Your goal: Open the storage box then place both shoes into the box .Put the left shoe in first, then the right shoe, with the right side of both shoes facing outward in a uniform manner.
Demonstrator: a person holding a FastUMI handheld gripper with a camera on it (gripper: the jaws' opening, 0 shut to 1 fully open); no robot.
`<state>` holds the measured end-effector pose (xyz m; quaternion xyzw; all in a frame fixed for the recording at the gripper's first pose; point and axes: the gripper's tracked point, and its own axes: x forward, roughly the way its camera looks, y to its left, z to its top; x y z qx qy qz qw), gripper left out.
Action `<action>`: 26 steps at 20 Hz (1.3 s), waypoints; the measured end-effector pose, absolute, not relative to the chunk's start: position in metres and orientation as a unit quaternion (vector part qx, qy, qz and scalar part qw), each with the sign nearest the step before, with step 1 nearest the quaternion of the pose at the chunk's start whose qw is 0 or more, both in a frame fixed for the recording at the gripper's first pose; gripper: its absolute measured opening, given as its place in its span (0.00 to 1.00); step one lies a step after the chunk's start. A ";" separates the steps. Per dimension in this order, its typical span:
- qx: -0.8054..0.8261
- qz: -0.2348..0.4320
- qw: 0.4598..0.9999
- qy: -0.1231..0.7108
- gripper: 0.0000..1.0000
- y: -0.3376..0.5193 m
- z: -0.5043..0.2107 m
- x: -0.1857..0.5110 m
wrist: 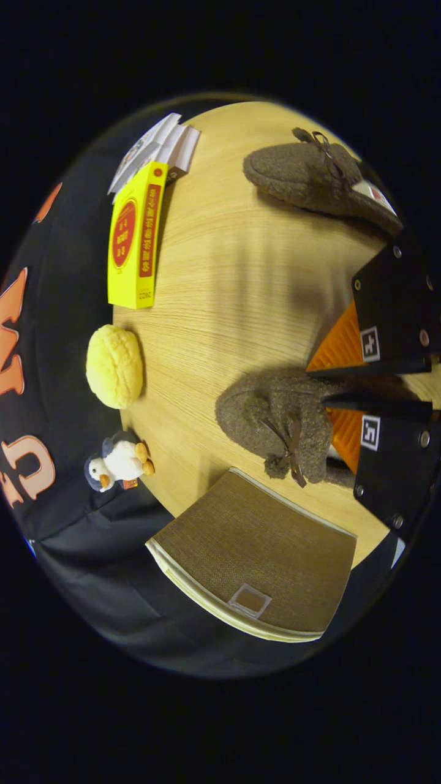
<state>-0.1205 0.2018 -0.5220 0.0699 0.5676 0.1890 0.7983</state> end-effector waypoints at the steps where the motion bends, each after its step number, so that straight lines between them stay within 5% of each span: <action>1: 0.079 0.180 0.794 0.574 0.10 0.202 -0.520 -0.120; 15: 0.164 0.195 0.821 0.511 0.04 0.308 -0.310 -0.079; 26: 0.117 0.211 0.770 0.590 0.04 0.451 -0.364 -0.112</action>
